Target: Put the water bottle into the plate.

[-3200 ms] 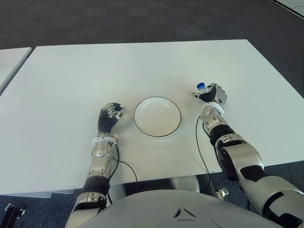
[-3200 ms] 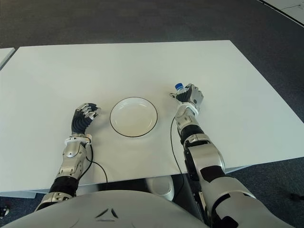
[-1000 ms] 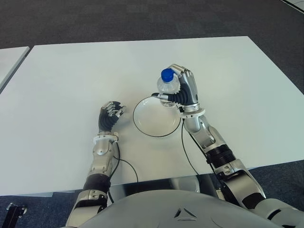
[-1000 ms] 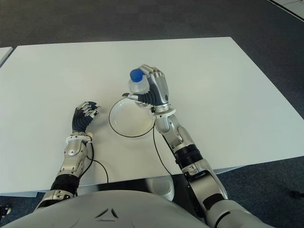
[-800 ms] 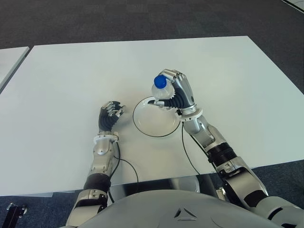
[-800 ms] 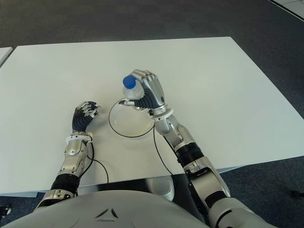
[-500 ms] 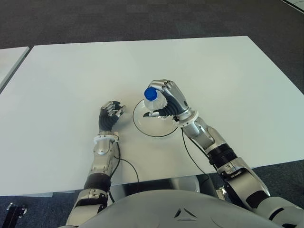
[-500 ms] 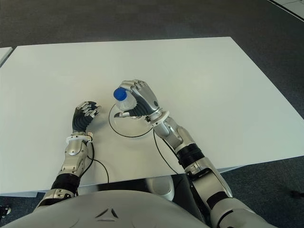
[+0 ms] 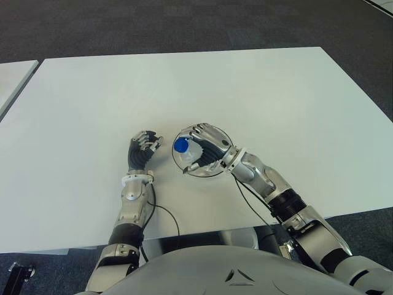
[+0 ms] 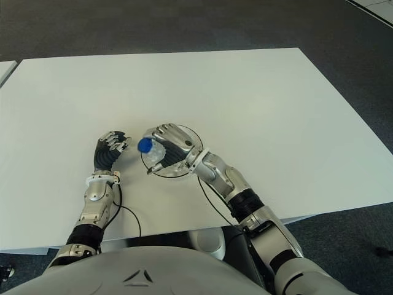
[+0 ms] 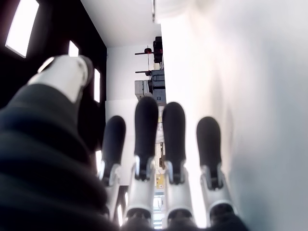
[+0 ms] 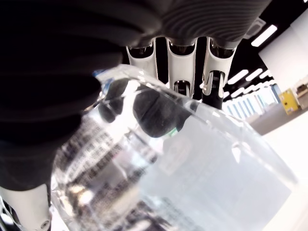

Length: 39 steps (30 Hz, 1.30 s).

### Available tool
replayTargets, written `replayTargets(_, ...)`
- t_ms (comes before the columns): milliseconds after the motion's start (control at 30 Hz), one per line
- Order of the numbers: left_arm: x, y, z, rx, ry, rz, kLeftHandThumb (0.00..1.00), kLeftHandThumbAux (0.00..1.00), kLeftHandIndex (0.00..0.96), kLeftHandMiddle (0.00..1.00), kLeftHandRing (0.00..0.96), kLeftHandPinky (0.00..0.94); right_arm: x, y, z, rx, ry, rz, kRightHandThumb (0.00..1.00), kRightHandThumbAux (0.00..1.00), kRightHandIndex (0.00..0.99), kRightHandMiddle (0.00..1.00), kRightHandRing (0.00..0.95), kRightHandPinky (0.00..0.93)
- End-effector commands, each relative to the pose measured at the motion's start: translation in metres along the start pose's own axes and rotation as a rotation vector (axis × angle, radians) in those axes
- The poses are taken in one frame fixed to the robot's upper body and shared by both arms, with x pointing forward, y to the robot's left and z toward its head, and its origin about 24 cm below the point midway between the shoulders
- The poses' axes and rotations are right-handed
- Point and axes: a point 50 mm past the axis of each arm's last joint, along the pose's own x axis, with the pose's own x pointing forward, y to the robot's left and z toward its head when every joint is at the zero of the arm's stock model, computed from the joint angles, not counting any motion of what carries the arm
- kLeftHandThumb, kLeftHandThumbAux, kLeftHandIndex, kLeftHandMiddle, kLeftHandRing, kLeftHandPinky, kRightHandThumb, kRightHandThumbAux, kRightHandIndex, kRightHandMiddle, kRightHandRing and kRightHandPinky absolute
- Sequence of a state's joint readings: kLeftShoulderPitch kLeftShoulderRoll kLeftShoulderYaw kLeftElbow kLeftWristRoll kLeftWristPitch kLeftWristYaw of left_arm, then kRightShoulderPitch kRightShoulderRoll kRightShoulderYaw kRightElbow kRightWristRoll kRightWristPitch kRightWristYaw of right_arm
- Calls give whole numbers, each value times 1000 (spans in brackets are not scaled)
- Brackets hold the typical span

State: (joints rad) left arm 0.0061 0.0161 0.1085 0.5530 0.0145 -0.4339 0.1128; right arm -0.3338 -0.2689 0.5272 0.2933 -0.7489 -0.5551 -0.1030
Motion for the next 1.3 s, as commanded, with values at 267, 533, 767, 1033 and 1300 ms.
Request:
replayTargets(267, -15, 4, -28, 12, 158, 35, 708, 717, 432, 539, 517, 503, -2, 9, -2, -124, -3, 141, 707, 722, 438, 884, 877, 867)
replayTargets(533, -15, 4, -28, 14, 171, 35, 708, 717, 432, 534, 512, 497, -3, 11, -4, -134, 9, 187, 704, 723, 438, 856, 846, 834)
replayTargets(767, -16, 4, -28, 12, 172, 35, 708, 717, 432, 536, 515, 503, -3, 11, -4, -135, 18, 192, 704, 724, 438, 847, 839, 832)
replayTargets(1033, -15, 4, -28, 5, 171, 36, 709, 717, 432, 541, 519, 501, -3, 12, -4, -130, 16, 191, 704, 723, 438, 837, 830, 823)
replayTargets(1300, -15, 5, -28, 22, 181, 38, 708, 717, 432, 532, 510, 500, -3, 12, -2, -78, 39, 192, 698, 725, 430, 635, 670, 683)
